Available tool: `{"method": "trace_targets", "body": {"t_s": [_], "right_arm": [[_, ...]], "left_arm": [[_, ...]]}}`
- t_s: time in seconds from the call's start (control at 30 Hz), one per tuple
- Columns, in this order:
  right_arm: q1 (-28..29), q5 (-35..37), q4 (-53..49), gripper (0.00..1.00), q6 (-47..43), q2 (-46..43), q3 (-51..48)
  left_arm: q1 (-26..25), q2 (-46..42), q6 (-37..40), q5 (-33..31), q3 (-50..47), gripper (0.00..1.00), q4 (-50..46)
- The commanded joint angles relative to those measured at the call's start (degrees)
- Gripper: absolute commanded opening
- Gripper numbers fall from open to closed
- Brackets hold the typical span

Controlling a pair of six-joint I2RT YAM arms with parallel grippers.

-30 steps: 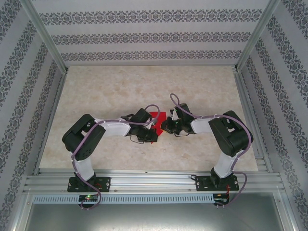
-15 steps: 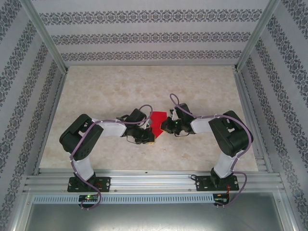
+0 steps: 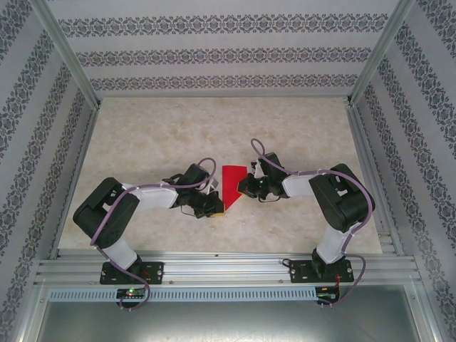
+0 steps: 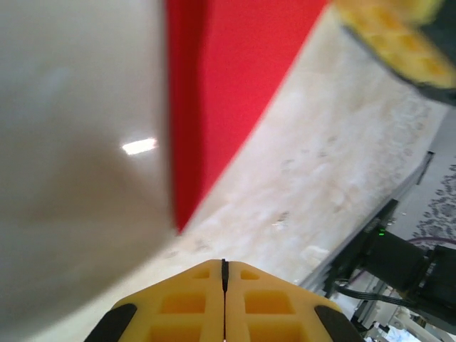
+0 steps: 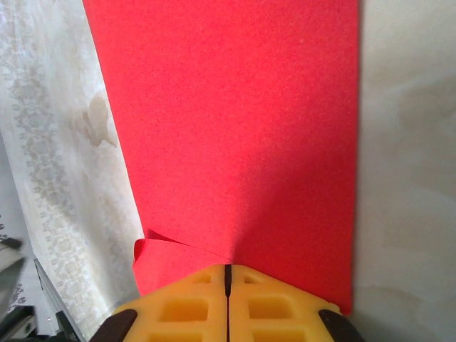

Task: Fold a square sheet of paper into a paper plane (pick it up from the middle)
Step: Third fold the triangle at the center of the table.

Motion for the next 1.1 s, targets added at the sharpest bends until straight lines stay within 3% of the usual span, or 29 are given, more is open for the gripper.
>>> {"method": "trace_targets", "body": {"t_s": [0.0, 0.2, 0.43, 0.73, 1.07], "right_arm": [[0.1, 5.6, -6.1, 0.06, -1.1, 1.5, -1.0], [0.1, 5.6, -5.8, 0.07, -0.8, 2.0, -0.9], [0.3, 5.7, -6.0, 0.07, -0.8, 2.1, -0.9], [0.1, 5.9, -6.8, 0.08, -1.3, 1.9, -0.6], [0.3, 6.3, -6.0, 0.08, 0.4, 1.5, -1.2]], "left_arm": [[0.7, -0.9, -1.1, 1.7, 3.5, 0.09, 1.7], [0.8, 6.3, -0.9, 1.1, 8.2, 0.1, 1.6], [1.2, 10.2, -1.1, -1.5, 5.2, 0.09, 0.3], [1.6, 6.4, -1.9, -2.8, -3.5, 0.09, 0.3], [2.0, -1.4, -3.9, -4.5, -4.9, 0.09, 0.3]]}}
